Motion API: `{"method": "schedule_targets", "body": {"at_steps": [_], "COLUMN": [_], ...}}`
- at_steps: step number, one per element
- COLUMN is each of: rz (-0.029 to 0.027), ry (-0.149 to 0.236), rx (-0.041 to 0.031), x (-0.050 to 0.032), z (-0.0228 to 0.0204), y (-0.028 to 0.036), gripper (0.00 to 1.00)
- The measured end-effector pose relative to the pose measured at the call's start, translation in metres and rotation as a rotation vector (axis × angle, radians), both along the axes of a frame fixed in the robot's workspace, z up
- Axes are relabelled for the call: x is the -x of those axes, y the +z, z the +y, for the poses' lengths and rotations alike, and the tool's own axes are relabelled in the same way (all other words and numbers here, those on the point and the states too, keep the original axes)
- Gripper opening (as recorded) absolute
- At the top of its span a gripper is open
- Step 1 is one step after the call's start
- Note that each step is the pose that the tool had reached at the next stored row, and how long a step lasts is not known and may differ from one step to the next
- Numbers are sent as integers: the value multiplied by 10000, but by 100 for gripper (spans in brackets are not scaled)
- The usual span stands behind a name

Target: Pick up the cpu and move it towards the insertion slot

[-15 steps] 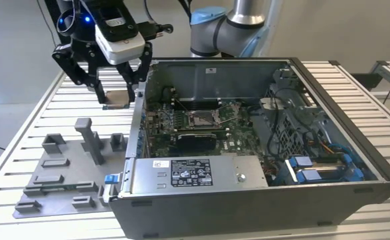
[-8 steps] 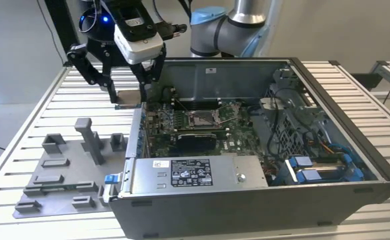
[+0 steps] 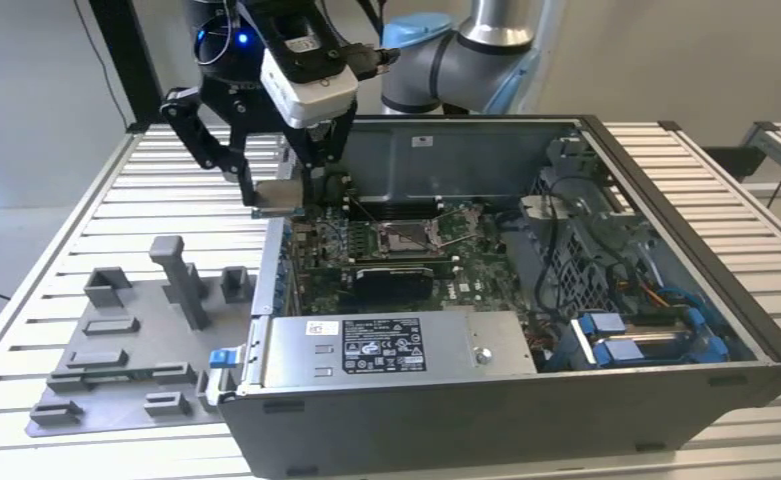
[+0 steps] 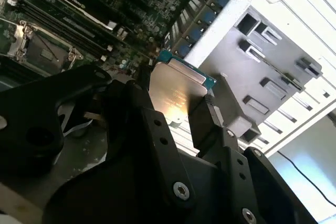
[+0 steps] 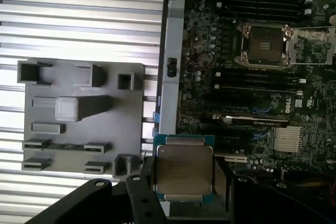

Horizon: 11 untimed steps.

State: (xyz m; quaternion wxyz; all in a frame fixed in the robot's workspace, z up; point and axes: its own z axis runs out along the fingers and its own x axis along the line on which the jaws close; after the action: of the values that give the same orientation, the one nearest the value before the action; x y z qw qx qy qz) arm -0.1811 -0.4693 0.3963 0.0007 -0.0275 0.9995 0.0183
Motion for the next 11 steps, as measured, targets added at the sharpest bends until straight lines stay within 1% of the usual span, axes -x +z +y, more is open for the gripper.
{"method": "schedule_targets", "body": {"at_steps": [11], "rz": [1], "ry": [0], "rx": [1], "x": [-320], "z": [0], "y": [1], "gripper": [0]}}
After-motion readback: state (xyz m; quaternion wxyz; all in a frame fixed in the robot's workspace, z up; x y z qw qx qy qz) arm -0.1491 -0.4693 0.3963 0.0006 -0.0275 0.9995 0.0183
